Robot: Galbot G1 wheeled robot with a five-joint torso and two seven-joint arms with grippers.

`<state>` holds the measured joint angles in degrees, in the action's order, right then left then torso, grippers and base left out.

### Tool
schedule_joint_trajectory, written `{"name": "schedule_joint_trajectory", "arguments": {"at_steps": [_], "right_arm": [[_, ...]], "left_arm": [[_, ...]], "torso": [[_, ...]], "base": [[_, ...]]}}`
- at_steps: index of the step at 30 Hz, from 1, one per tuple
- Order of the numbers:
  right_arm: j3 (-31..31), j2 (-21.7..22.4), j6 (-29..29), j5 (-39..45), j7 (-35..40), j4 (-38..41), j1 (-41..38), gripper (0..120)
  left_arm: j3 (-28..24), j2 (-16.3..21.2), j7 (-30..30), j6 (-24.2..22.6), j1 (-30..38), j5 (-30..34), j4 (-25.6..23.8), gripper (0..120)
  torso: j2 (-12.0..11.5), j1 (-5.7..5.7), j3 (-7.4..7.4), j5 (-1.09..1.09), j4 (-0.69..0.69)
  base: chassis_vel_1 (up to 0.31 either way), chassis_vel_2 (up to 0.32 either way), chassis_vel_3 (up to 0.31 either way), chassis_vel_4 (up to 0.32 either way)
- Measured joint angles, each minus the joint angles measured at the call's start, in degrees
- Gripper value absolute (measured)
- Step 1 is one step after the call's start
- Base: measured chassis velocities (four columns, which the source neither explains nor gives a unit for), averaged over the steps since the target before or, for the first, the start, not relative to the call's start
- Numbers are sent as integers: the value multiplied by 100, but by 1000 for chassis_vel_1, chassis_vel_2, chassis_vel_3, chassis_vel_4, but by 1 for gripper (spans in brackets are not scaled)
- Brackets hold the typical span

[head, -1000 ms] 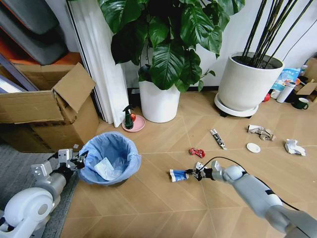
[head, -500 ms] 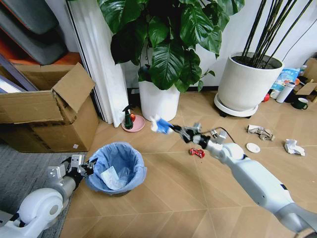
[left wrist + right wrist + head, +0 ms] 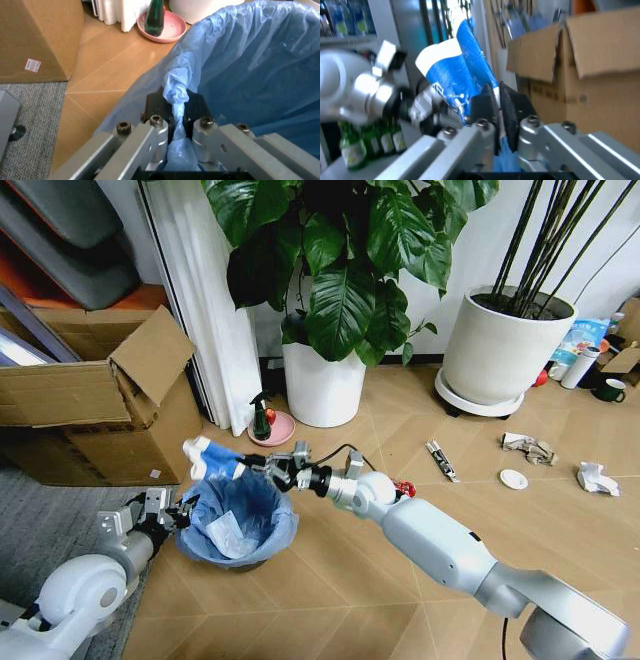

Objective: Pick up the trash bin and place the garbage on the floor into it.

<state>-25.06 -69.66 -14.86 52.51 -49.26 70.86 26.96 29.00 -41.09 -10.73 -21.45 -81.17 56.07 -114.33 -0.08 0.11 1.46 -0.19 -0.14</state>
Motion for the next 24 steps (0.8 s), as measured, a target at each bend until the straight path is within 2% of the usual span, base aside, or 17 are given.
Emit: {"name": "schedule_joint_trajectory", "arguments": {"at_steps": [1,2,5,6,9,11,14,17,20,21,24], "right_arm": [[-19,39,10,-46,-1,-7,-8,12],[-19,39,10,-46,-1,-7,-8,12],[-20,93,18,-82,-2,-16,-23,27],[-20,93,18,-82,-2,-16,-23,27],[-20,111,22,-80,2,-13,-37,42],[-20,111,22,-80,2,-13,-37,42],[179,121,22,-82,222,-44,-23,59],[348,167,32,-99,428,-44,18,64],[1089,625,114,-420,1294,-15,275,81],[1089,625,114,-420,1294,-15,275,81],[1779,1180,192,-566,1832,131,624,94]], "left_arm": [[14,0,0,0,1,13,-2,1],[14,0,0,0,1,13,-2,1],[20,-13,-5,-1,20,31,-4,1],[20,-13,-5,-1,20,31,-4,1],[24,-28,-14,-5,31,43,-7,1],[24,-28,-14,-5,31,43,-7,1],[57,-43,-22,-7,25,48,-13,1],[73,-48,-22,-7,12,48,-30,1],[140,-105,-21,-9,-45,38,-91,1],[140,-105,-21,-9,-45,38,-91,1],[182,-158,-17,-9,-78,25,-143,1]], "torso": [[0,0,0,0,-1],[0,0,0,0,-1],[0,0,0,1,-1],[0,0,0,1,-1],[0,0,0,1,1],[0,0,0,1,1],[0,0,0,1,3],[0,0,0,2,3],[0,0,0,3,4],[0,0,0,3,4],[0,0,0,4,-1]], "base": [[0,0,0,0],[0,0,0,0],[0,0,0,0],[0,0,0,0],[0,0,0,0],[0,0,0,0],[0,0,0,0],[0,0,0,0],[0,0,0,0],[0,0,0,0],[0,0,0,0]]}}
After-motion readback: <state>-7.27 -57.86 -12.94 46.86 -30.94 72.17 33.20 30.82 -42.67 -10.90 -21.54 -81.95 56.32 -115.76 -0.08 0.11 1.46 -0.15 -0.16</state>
